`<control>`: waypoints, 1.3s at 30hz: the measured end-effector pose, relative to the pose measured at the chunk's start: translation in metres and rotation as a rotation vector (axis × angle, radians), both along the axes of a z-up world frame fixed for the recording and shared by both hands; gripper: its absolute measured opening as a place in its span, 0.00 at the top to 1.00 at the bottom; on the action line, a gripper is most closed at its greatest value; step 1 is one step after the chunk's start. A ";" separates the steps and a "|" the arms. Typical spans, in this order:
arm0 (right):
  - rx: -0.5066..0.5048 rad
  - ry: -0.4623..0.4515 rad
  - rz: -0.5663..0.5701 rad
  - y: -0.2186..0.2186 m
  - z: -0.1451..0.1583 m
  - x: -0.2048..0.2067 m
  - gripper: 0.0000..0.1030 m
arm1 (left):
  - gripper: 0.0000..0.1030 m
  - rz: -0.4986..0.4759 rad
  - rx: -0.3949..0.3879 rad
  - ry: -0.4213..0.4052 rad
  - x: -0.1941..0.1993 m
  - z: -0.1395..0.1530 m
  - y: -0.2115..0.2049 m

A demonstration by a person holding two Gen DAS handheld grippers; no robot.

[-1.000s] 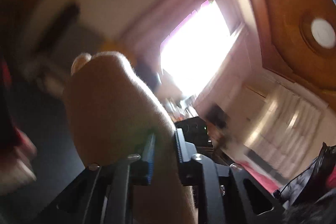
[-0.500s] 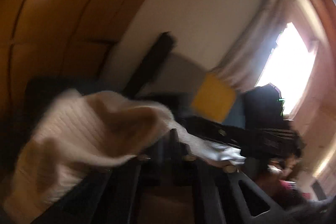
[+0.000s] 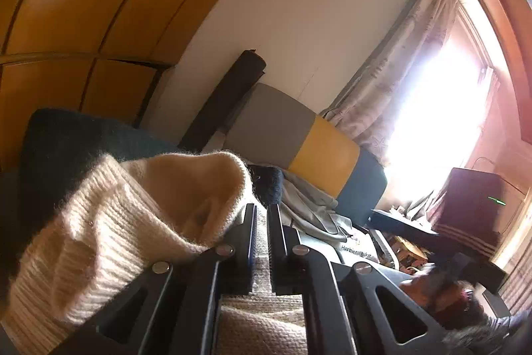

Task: Fold clothes

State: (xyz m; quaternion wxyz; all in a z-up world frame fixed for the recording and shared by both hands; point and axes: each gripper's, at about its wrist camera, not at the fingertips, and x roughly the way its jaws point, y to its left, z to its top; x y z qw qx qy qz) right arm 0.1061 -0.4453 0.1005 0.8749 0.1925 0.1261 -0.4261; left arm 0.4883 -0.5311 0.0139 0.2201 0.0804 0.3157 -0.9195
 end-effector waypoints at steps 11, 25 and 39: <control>-0.040 0.570 0.071 0.012 -0.039 0.089 0.00 | 0.91 -0.008 0.014 0.018 0.004 0.005 -0.001; 0.169 0.537 0.019 -0.053 -0.066 0.077 0.39 | 0.71 0.206 0.020 0.126 0.125 -0.004 0.070; 0.305 0.304 -0.013 -0.067 -0.080 0.036 0.38 | 0.56 0.200 0.188 0.087 0.157 -0.101 0.116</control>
